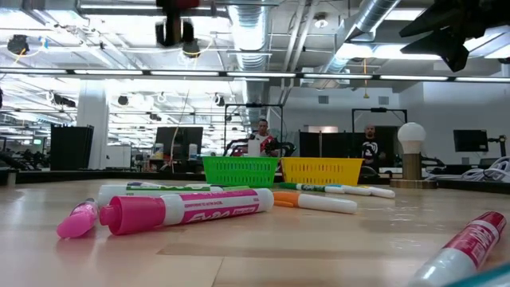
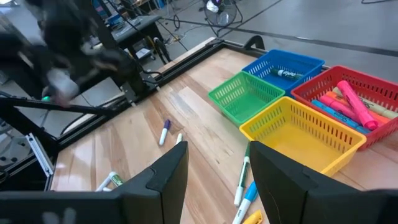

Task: Pick & Place Markers
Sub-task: Put the red highlighter in the blue bin

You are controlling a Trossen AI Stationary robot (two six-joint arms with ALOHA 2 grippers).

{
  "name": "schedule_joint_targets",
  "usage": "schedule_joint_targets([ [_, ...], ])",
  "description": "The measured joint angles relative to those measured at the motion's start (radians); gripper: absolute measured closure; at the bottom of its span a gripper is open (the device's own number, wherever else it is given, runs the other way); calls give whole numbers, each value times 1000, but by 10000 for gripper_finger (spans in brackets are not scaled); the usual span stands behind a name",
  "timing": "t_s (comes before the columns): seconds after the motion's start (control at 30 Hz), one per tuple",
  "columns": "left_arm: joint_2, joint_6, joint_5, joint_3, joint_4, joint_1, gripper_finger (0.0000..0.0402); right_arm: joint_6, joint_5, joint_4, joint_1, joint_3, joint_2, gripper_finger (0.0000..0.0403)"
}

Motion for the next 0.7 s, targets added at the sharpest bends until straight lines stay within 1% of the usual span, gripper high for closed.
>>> schedule_joint_targets([
  [0.07, -60, -8, 38, 0, 90, 7, 337, 0, 0, 0, 0, 0, 0, 241],
  [0.2, -159, 2, 49, 2, 312, 1, 337, 0, 0, 0, 0, 0, 0, 241],
  [0.27, -193, 49, 51, 2, 416, -9, 337, 0, 0, 0, 0, 0, 0, 241],
  [0.37, -230, 173, 51, 3, 550, -30, 337, 0, 0, -11, 0, 0, 0, 241],
  [0.53, -263, 311, 58, 3, 672, -66, 337, 0, 0, -16, 0, 0, 0, 241],
  [0.6, -264, 335, 58, 3, 689, -81, 337, 0, 0, -16, 0, 0, 0, 241],
  [0.7, -257, 332, 61, 3, 693, -87, 337, -1, 0, -17, 0, 0, 0, 241],
])
